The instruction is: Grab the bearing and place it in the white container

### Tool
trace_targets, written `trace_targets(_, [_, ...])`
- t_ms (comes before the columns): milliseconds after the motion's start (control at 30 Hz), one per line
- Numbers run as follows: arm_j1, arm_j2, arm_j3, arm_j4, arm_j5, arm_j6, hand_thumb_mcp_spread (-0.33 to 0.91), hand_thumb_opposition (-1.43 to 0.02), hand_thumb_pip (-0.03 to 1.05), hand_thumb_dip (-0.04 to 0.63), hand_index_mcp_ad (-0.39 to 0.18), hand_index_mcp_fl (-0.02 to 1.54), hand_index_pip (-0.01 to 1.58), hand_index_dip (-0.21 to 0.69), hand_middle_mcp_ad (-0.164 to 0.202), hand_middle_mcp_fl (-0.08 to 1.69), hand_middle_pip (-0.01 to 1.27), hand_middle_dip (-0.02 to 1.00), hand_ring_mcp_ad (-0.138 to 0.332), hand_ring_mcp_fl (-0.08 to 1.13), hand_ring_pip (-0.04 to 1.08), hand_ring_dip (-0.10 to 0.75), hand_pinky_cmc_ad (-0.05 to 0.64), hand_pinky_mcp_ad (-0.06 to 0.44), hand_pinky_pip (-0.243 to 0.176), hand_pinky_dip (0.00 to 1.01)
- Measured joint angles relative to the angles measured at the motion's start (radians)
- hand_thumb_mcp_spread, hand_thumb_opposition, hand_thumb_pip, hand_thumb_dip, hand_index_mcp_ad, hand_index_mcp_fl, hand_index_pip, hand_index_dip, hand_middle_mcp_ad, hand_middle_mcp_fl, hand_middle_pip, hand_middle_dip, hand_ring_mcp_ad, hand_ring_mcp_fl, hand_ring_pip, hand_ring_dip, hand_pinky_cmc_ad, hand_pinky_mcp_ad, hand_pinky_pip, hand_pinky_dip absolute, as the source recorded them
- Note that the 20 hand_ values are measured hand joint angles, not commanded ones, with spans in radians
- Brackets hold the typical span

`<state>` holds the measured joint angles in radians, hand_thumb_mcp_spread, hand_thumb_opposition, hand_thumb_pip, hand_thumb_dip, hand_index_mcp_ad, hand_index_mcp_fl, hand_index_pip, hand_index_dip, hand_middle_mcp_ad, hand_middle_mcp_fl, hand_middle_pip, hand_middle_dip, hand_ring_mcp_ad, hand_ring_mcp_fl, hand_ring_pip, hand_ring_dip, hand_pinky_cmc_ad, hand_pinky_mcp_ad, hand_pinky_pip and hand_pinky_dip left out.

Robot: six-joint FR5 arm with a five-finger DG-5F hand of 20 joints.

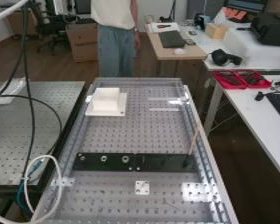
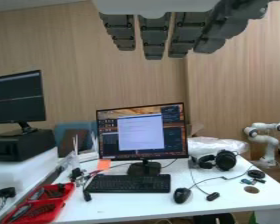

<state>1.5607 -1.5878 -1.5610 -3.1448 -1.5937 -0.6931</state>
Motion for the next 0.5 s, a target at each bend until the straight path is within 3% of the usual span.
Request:
trace_targets(67, [-0.001,-0.001,0.000,0.001,0.000,0.001,0.02,-0.06,0.03,0.002,-0.005,-0.01,0.01,0.016,0.075,0.02,0.02,0.02,0.070,0.01,0.02,0.016,0.063,0.049,-0.010,0.02])
trace_targets(133, [-0.002,-0.001,0.000,0.002,-0.001,0.003,0.13,-0.29,0.22,0.007,-0.005,-0.01,0.00,0.016,0.075,0.02,0.05,0.02,0.070,0.01,0.03,0.016,0.061,0.065,-0.010,0.04])
trace_targets(167, [-0.003,-0.001,0.000,0.003,-0.001,0.003,0.17,-0.38,0.27,0.009,-0.005,-0.01,0.02,0.033,0.077,0.02,0.07,0.03,0.070,0.01,0.02,0.016,0.077,0.098,-0.014,0.05])
trace_targets(333, [-0.006,-0.003,0.000,0.008,-0.007,0.005,0.20,-0.54,0.26,0.005,-0.009,-0.01,0.04,0.091,0.075,0.02,0.11,0.10,0.091,0.01,0.08,0.017,0.215,0.215,-0.028,0.13])
trace_targets(500, [-0.010,-0.007,0.001,0.010,-0.014,0.005,0.21,-0.60,0.28,0.007,-0.005,0.00,0.06,0.124,0.075,0.02,0.12,0.11,0.122,0.01,0.09,0.021,0.278,0.262,-0.059,0.16])
